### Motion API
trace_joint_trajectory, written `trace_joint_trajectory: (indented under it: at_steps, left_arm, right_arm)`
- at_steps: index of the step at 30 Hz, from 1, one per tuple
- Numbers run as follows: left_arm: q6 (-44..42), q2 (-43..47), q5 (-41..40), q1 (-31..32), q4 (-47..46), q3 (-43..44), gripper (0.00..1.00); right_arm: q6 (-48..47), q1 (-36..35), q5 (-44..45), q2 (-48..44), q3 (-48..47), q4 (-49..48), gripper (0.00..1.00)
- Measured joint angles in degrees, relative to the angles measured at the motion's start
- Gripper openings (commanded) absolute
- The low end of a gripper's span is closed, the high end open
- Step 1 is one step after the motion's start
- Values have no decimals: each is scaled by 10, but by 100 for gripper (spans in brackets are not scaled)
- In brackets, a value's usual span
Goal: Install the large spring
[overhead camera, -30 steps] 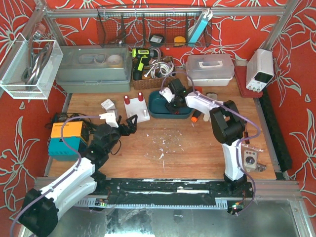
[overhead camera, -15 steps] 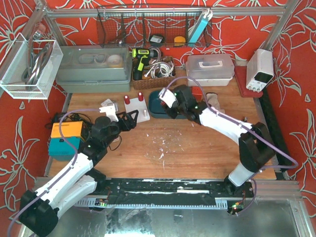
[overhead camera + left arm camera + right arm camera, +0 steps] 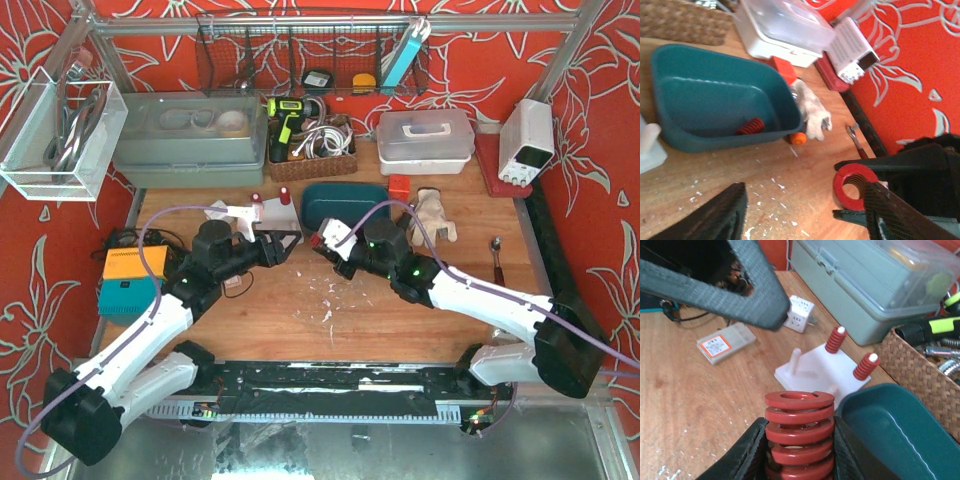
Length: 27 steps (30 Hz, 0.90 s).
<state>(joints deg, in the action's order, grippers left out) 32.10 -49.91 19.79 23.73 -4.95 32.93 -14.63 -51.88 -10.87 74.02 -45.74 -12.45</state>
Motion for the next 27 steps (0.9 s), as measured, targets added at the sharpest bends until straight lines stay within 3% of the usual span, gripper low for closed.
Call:
trace_joint_trajectory:
  at_steps: [8,17,27]
  left_arm:
    - [29,-5,81,3,-18,6,71]
    - [52,-28,123,15,-43,-1,66]
    - [50,-61,134,29,-45,1,50]
  right_arm:
    - [3,-33,-1,-5,6,-27,0]
    - [4,-45,7,-4,7,-40,0]
    - [5,-54,17,29,5,-41,0]
